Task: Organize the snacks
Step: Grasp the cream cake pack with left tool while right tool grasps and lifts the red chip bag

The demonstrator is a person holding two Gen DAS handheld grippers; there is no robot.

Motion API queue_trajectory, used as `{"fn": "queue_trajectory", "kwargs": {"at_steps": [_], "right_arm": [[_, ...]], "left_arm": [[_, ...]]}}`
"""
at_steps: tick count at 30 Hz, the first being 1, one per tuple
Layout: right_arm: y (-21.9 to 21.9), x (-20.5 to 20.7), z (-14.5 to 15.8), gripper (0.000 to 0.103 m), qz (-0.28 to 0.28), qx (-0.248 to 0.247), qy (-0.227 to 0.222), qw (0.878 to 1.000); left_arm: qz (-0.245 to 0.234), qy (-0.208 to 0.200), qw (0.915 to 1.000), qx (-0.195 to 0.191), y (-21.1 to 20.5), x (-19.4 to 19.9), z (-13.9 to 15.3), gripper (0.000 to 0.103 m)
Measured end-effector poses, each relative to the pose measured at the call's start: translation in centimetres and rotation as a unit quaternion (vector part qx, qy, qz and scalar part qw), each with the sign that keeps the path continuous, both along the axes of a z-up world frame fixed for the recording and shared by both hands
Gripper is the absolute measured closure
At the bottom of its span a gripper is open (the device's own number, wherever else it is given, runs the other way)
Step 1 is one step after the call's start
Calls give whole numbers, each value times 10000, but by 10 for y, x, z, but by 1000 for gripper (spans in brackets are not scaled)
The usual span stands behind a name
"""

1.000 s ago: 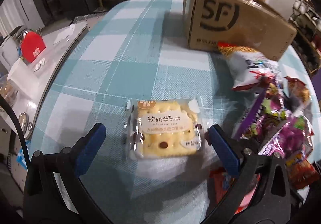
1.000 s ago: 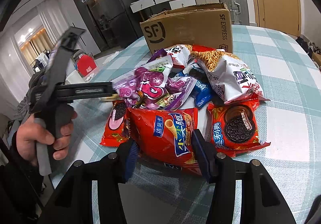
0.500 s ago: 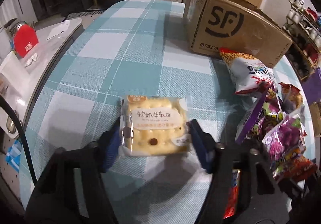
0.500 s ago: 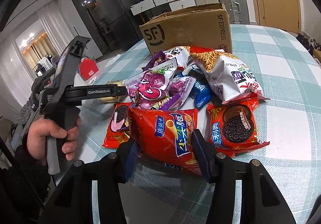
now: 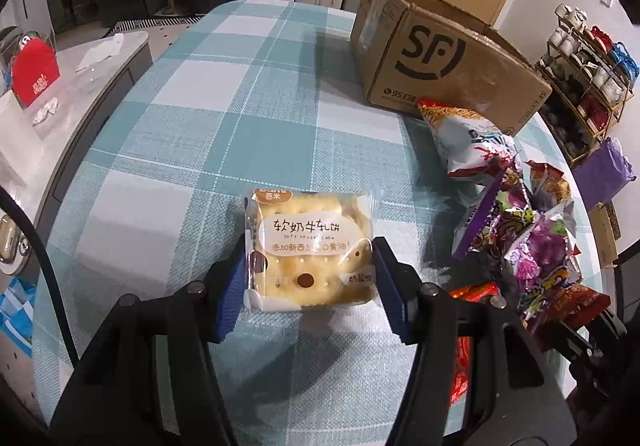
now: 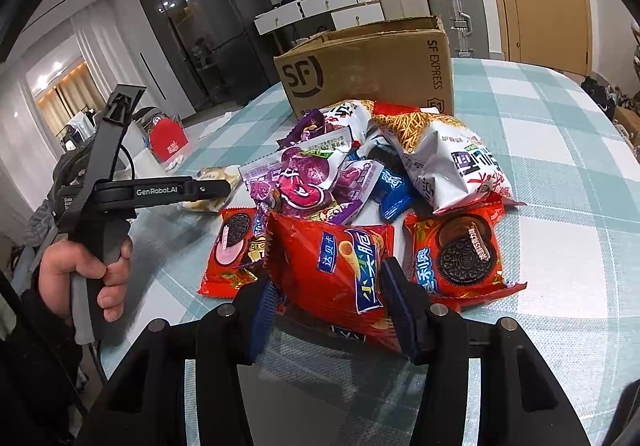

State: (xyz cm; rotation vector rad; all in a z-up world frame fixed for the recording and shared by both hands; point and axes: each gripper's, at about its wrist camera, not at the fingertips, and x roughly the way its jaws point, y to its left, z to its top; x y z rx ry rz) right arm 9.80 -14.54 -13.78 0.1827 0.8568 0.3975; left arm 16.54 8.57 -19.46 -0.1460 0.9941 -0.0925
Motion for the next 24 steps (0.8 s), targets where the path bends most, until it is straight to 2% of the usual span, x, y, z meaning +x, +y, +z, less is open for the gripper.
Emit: {"fn": "queue_trajectory", "kwargs": {"at_steps": [9,17,24], "right_arm": [[-7,-3,9,57,-50,104,-52,9999],[-17,-10,11,59,-87,519,-4,9986],[-29,-22,36,59,-186,837,-276,9959]], "left_arm": [[-44,-318,9993,-202,11,-22,31,48],[-182,-503,9982,-279,10,-35,55,47],[-360,-600,9971,-291,9,-39,75,48]]}}
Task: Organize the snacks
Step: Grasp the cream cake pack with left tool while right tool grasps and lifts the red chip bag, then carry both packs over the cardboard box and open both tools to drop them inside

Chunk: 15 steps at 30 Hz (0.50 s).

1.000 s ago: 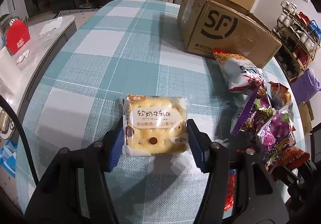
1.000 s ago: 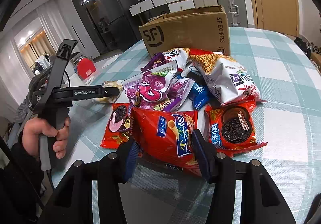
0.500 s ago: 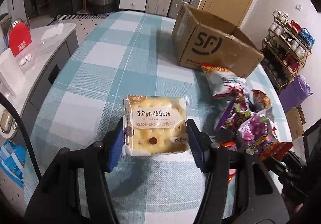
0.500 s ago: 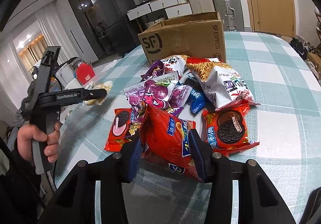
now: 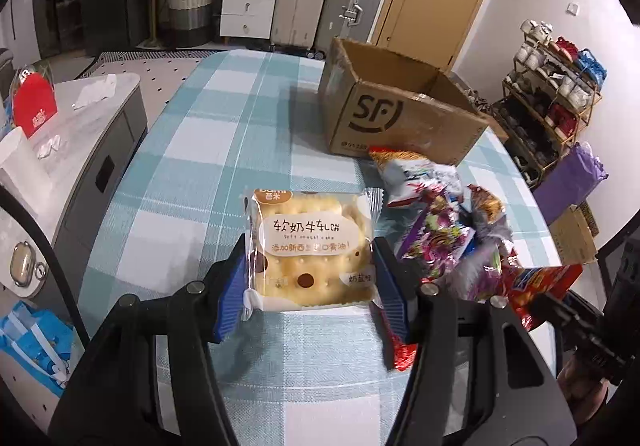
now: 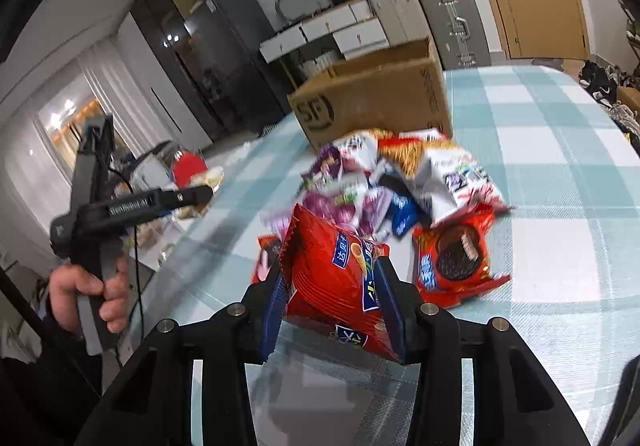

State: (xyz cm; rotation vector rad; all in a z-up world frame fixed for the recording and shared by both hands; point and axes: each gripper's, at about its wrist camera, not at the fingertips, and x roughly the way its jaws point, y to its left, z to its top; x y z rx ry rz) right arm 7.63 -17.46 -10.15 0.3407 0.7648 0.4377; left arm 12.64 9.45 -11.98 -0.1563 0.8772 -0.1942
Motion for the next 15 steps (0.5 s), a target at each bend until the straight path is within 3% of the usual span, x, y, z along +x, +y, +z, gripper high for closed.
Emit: {"fn": "queue_trajectory", "kwargs": {"at_steps": [7,15], "right_arm": [[-10,1,46,59,-71,159,-397,9991],[-19,40,111,59,23,285,-854,9959]], "left_arm": [[-253,-202,9995,-23,-9,9,33,47],[-662,-492,9966,-59,-38,47,88,47]]}}
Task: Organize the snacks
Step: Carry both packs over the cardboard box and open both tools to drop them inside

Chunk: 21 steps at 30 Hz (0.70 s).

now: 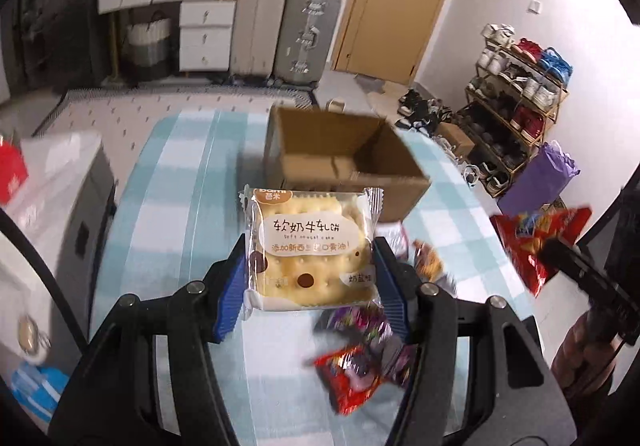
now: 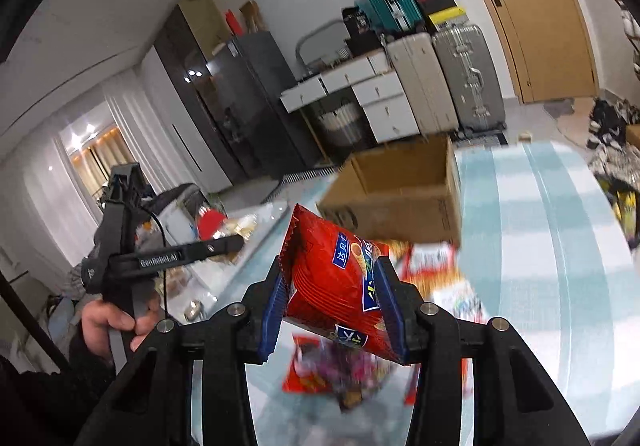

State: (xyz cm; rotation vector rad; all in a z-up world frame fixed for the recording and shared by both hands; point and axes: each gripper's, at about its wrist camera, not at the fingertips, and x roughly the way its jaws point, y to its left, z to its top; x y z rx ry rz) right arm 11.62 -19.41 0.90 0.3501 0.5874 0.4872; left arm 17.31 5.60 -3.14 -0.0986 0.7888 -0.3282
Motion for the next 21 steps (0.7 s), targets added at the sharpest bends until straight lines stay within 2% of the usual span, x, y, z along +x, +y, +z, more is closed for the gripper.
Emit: {"fn": "queue_trajectory", "kwargs": {"at_steps": [2,6,11,14,16,18,20,21], "right_arm": [[-1,16,19,59,39,-10,-134,9999],[2,56,54,59,132,-72,-297,9994],[7,117,76,59,194,-182,-305,9992],[15,158,73,59,195,-363,-235,9989],[15,188,64,59,178,-277,-14,9995],[12,214,53,60,96,-253,160,9995],[9,239,37,68,83,-230,392,9989],[8,248,28,68,82,-226,515,9984]], "left_arm": [[-74,-128,9999,51,-10,14,17,47],[-170,-164,9997,-107,-24,49,46,47],[-353,-70,9992,-167,-53,104,65,47],[-472,77,9987,-147,-75,141,59,47],[-485,249,9984,-174,-84,168,47,47],[-521,461,9969,-373,-87,193,32,47],[-502,672,9954,-455,-89,213,15,47],[-507,727,9950,-459,-90,221,6,47]]}}
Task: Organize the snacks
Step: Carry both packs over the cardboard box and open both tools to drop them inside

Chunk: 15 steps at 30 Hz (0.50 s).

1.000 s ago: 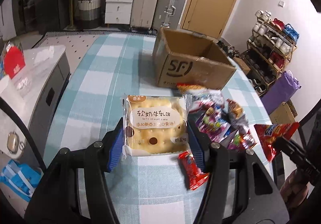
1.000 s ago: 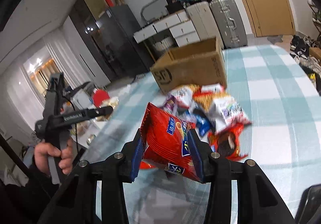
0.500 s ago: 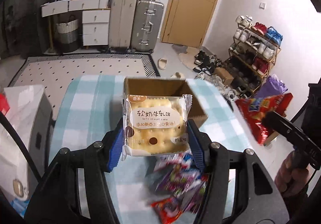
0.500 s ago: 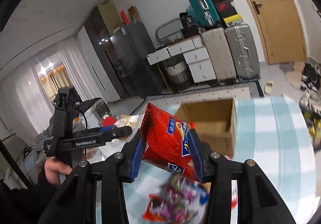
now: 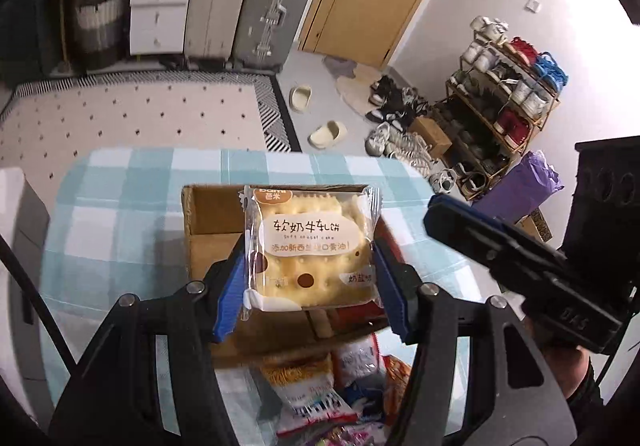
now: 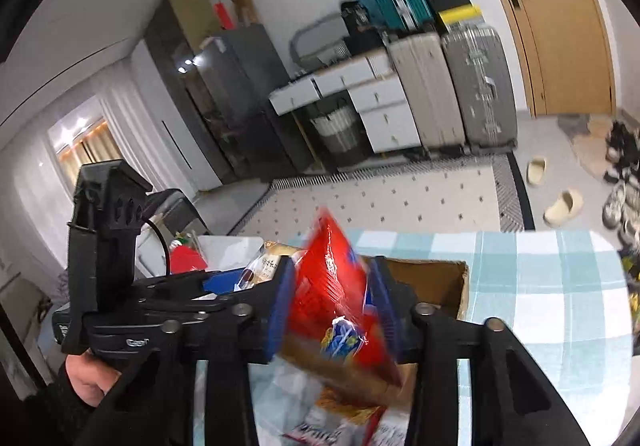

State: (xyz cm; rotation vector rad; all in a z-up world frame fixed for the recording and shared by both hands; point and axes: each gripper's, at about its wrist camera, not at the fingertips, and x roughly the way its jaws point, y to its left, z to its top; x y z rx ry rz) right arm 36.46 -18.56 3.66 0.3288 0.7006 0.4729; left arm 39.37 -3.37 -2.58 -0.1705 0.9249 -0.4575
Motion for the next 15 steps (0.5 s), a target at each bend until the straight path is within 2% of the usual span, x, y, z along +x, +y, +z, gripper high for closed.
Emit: {"fn": "queue_trajectory", "kwargs": {"at_steps": [2,5,12,14,15], "right_arm": [[4,19,-20,68,66,-68,245,9997],[13,31,-50,69,146,-325,422,9985],[18,37,-76,69,125,-388,485,9980],[19,38,-81,69,83,-430,524,9977],[18,37,-83,69,62,-428,546,9976]], "left_arm": [[8,113,9996,266,-6,15,-18,47],[14,338,9992,216,-6,32,-44,47],[-52,687,9965,470,-14,50,-88,46],[-77,819,9953,513,-15,52,-98,44],[-79,895,9944,550,-16,52,-102,39]]}}
